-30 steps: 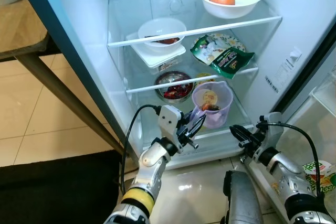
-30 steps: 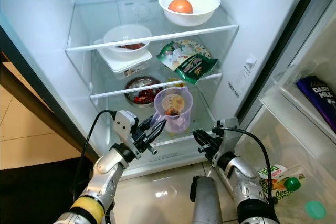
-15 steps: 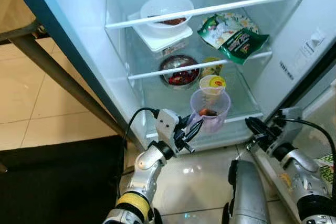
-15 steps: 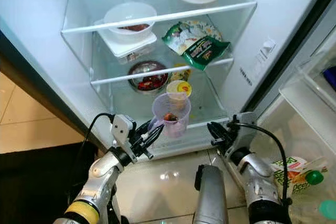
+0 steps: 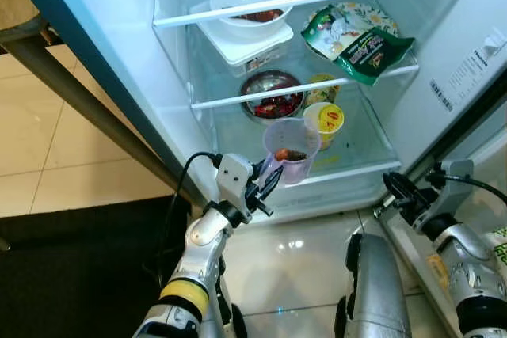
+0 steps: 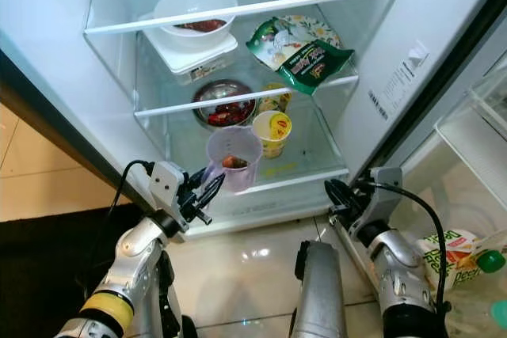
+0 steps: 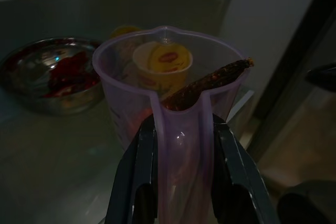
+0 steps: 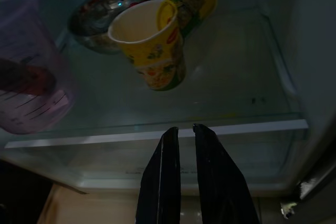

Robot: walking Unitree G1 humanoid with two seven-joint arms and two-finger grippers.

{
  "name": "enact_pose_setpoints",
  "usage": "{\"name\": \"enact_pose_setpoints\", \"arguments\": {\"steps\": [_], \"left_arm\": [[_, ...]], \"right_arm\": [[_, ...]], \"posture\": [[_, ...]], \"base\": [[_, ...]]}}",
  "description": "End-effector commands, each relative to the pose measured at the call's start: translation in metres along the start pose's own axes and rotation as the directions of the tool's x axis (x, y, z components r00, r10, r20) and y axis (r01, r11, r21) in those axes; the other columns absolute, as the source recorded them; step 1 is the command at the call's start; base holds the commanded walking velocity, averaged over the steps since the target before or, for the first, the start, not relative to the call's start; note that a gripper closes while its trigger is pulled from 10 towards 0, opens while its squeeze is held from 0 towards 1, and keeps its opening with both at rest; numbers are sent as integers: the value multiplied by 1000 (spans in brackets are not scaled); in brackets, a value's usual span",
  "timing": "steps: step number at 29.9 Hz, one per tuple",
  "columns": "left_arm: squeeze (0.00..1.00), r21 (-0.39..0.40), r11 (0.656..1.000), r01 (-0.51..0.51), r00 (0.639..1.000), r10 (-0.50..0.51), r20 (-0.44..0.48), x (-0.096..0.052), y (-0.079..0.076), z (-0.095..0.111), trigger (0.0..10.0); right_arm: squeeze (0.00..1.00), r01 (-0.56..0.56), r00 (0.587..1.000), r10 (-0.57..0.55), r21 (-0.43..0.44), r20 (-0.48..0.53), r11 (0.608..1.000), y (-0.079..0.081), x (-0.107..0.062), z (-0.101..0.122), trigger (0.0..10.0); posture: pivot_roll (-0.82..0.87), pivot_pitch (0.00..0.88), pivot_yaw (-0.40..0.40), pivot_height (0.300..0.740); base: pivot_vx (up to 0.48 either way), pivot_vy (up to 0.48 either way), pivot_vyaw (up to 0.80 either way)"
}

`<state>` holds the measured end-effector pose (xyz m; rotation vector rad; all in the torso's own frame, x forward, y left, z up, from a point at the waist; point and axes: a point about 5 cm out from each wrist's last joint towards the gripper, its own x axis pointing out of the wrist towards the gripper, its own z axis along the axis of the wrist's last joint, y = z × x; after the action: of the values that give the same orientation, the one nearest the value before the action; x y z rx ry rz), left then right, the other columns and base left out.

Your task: Restocking fridge

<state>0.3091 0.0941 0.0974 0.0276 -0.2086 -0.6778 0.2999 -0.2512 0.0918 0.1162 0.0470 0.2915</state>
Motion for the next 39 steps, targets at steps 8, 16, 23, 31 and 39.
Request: {"name": "enact_pose_setpoints", "arguments": {"steps": [8,16,23,31,39], "left_arm": [[0,40,992,-118,991,120,-56,-12,9,-13,10000],[0,-2,995,-101,992,101,-75,0,-11,-21,10000],[0,-7,997,-72,995,72,-69,15,-22,-19,10000],[0,27,996,-82,995,84,-59,24,-18,-14,10000],[0,59,991,-119,992,122,-43,30,-6,-7,10000]], "right_arm": [[0,59,998,-59,7,-12,998,-11,-10,0,10000],[0,68,998,-68,1,-8,998,-12,-12,1,10000],[0,69,998,-69,-8,0,998,-11,-13,4,10000],[0,70,998,-70,-14,7,997,-9,-18,6,10000],[0,72,997,-71,-17,8,997,-6,-21,6,10000]], "posture": [[57,368,82,360],[54,374,83,360],[40,391,87,360],[31,414,93,360],[26,435,96,360]], "base": [[0,0,0],[0,0,0],[0,0,0],[0,0,0],[0,0,0]]}}
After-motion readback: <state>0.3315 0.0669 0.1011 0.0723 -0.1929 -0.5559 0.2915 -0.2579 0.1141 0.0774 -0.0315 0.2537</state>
